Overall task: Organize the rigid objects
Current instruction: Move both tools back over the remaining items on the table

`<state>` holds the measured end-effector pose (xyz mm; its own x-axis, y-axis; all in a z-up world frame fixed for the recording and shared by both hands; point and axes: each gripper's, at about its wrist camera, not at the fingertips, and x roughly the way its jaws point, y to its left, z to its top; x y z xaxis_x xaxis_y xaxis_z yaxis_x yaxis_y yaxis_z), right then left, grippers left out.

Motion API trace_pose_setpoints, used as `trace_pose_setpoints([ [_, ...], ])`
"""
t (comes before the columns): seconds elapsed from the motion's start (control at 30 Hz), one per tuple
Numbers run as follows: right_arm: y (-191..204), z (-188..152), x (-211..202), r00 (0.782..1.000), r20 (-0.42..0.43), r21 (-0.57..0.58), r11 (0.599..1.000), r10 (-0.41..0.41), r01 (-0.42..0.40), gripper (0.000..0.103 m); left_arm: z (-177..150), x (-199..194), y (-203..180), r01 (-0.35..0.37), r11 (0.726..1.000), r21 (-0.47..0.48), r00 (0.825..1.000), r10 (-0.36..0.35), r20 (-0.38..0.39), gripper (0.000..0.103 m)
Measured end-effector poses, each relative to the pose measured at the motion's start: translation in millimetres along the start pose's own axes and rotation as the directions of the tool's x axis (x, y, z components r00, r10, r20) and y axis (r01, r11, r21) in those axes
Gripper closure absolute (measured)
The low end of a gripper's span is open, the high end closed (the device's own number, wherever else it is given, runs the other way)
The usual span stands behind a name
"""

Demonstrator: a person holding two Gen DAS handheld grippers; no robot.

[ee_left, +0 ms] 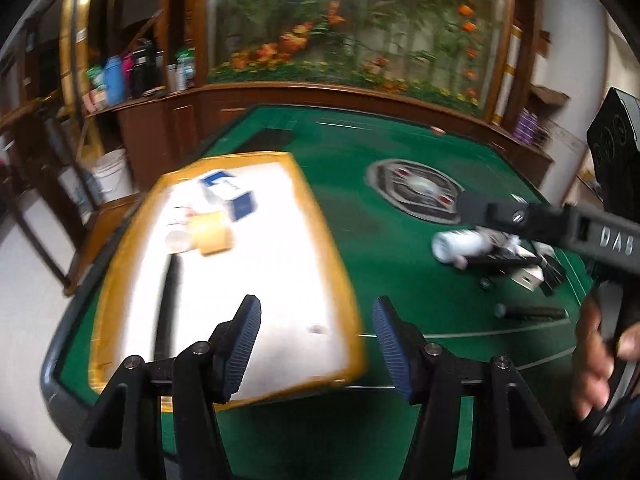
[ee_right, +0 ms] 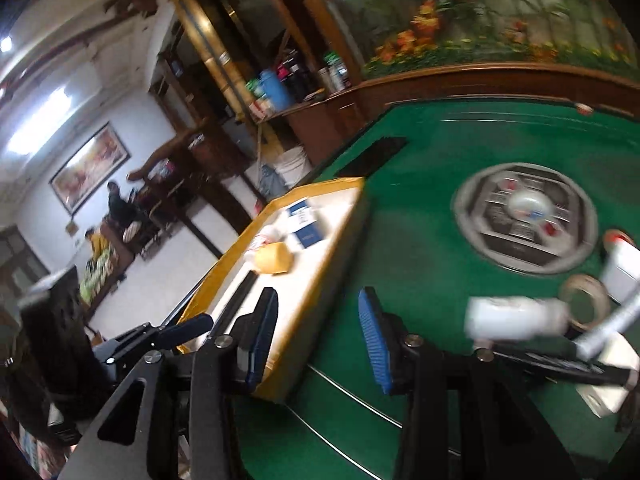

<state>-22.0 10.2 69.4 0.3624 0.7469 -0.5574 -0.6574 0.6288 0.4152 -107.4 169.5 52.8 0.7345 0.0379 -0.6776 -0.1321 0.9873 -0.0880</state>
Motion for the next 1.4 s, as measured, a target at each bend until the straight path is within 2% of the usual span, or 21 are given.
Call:
trace_pose_setpoints([
  [0.1,-30.5,-9.0,-30.4,0.999,0.027,0.051,0.998,-0.034,0.033,0.062,-2.1,6.7,-22.9,0.059,0.997,0.044,0.998,-0.058,-0.024,0.041],
  [0.27,-97.4,-33.0,-81.3,0.984,0.027,0.152,0.974,-0.175,0.169,0.061,-11.4,18.7,-72.1,0.155,0.973,0.170,0.986,-0.143,-0.081,0.041],
  [0.43,-153.8,-58.3,-124.7,0.947,-0.003,0.248,0.918,-0.320,0.311,0.061,-17.9,23.7,-109.4,0.247,0.937,0.246,0.967,-0.222,-0.127,0.041],
  [0.5,-165.7,-62.7,-127.5,0.929,-0.037,0.232,0.901,-0.368,0.367,0.060,-20.8,23.3,-121.6,0.274,0.922,0.272,0.959,-0.243,-0.144,0.040],
  [0.57,-171.3,-64.6,-125.6,0.923,-0.057,0.217,0.898,-0.380,0.383,0.059,-24.4,21.7,-130.3,0.281,0.910,0.304,0.957,-0.245,-0.153,0.039],
  [0.67,-175.7,-64.7,-118.8,0.918,-0.076,0.215,0.893,-0.389,0.396,0.050,-29.4,17.9,-138.7,0.278,0.897,0.342,0.959,-0.237,-0.158,0.038],
  [0.73,-173.1,-62.0,-113.6,0.901,-0.074,0.182,0.882,-0.428,0.434,0.043,-30.7,16.2,-140.8,0.279,0.894,0.351,0.958,-0.236,-0.161,0.037],
  [0.8,-171.8,-62.2,-113.1,0.894,-0.065,0.158,0.880,-0.444,0.449,0.029,-31.2,15.9,-140.0,0.283,0.893,0.350,0.957,-0.239,-0.165,0.036],
  [0.83,-170.3,-61.2,-110.1,0.880,-0.065,0.131,0.871,-0.470,0.474,0.027,-31.5,15.8,-138.9,0.286,0.893,0.347,0.956,-0.241,-0.167,0.035],
  [0.9,-172.0,-60.5,-105.2,0.870,-0.071,0.082,0.866,-0.488,0.493,0.020,-31.1,16.7,-137.7,0.300,0.893,0.335,0.951,-0.253,-0.176,0.034],
  [1.07,-176.8,-60.5,-80.7,0.852,-0.139,0.016,0.859,-0.505,0.512,0.019,-30.9,20.5,-142.4,0.340,0.882,0.328,0.937,-0.288,-0.197,0.034],
  [1.13,-178.3,-64.1,-79.2,0.857,-0.131,0.015,0.863,-0.499,0.505,0.023,-29.0,21.9,-145.4,0.353,0.874,0.333,0.933,-0.300,-0.201,0.033],
  [1.17,-178.0,-64.6,-80.5,0.862,-0.124,0.013,0.868,-0.492,0.497,0.038,-27.1,23.6,-148.0,0.364,0.869,0.336,0.928,-0.309,-0.206,0.031],
  [1.2,-179.5,-64.7,-81.6,0.863,-0.118,0.016,0.868,-0.491,0.496,0.039,-24.2,26.0,-152.0,0.378,0.861,0.341,0.923,-0.321,-0.213,0.030],
  [1.33,-193.9,-62.7,-91.0,0.905,-0.085,0.112,0.898,-0.418,0.425,0.039,-13.3,40.9,-173.5,0.419,0.818,0.395,0.905,-0.342,-0.252,0.027],
  [1.4,-197.0,-63.0,-93.7,0.915,-0.074,0.133,0.905,-0.397,0.404,0.039,-8.3,51.9,-189.9,0.416,0.792,0.447,0.907,-0.325,-0.267,0.027],
])
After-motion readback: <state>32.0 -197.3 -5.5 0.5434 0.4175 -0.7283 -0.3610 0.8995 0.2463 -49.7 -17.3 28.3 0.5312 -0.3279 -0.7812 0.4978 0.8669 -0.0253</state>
